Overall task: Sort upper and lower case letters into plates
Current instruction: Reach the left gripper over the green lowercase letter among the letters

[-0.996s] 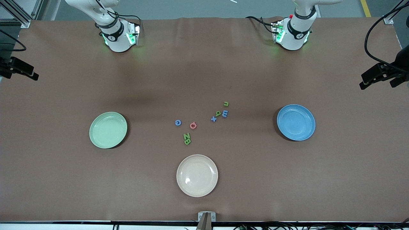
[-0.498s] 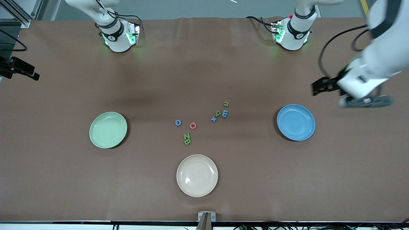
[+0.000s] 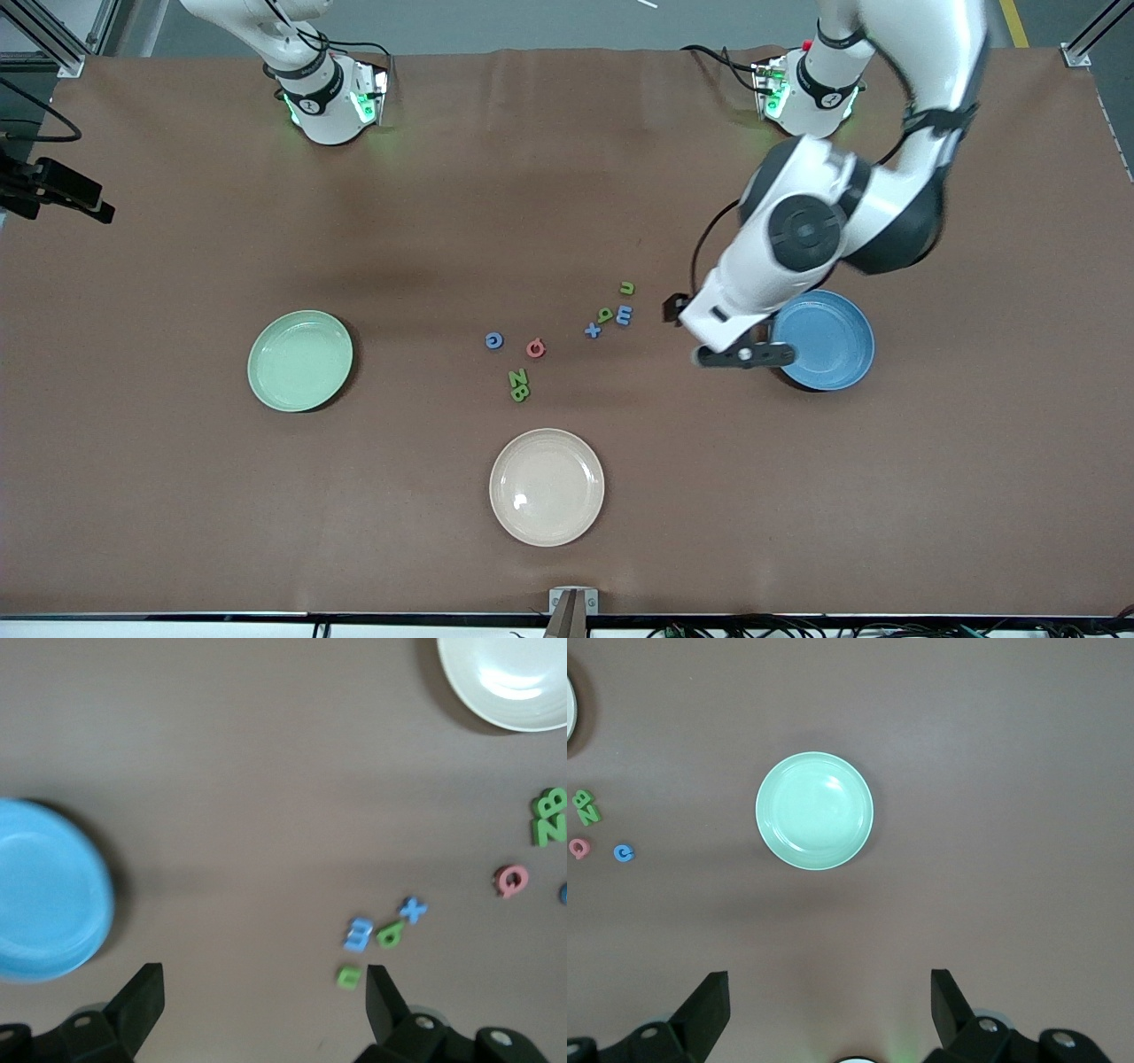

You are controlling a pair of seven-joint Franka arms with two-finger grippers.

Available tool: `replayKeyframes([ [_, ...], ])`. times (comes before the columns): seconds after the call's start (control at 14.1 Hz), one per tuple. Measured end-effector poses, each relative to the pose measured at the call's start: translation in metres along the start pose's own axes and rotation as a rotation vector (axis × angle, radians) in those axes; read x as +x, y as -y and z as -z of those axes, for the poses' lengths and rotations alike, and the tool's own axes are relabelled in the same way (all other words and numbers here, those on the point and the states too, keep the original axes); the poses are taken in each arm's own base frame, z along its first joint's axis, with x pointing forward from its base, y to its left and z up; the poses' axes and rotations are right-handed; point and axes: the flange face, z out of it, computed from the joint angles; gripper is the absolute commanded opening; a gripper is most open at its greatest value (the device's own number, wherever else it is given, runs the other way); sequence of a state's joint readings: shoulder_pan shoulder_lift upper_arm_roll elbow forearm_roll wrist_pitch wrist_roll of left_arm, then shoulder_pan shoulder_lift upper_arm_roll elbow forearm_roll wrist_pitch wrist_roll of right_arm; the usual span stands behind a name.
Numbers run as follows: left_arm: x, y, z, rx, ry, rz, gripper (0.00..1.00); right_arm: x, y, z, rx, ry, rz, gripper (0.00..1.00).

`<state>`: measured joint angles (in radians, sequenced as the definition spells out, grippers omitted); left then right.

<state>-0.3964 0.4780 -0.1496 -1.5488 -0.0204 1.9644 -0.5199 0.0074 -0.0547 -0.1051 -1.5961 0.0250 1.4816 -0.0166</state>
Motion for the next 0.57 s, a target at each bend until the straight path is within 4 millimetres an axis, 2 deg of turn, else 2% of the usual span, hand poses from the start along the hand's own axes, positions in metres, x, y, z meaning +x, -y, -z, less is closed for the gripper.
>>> replayKeyframes([
  [0.14, -0.003, -0.026, -0.048, 0.006, -0.006, 0.007, 1.0, 0.0, 0.002, 0.0, -0.001, 0.001, 0.004, 1.0],
  [0.28, -0.017, -0.048, -0.085, 0.011, -0.008, 0.032, 1.0, 0.0, 0.002, -0.002, -0.001, 0.003, 0.003, 1.0],
  [0.57, -0.06, -0.073, -0.133, 0.041, 0.021, 0.053, 1.0, 0.0, 0.002, -0.003, -0.001, 0.007, 0.003, 1.0],
])
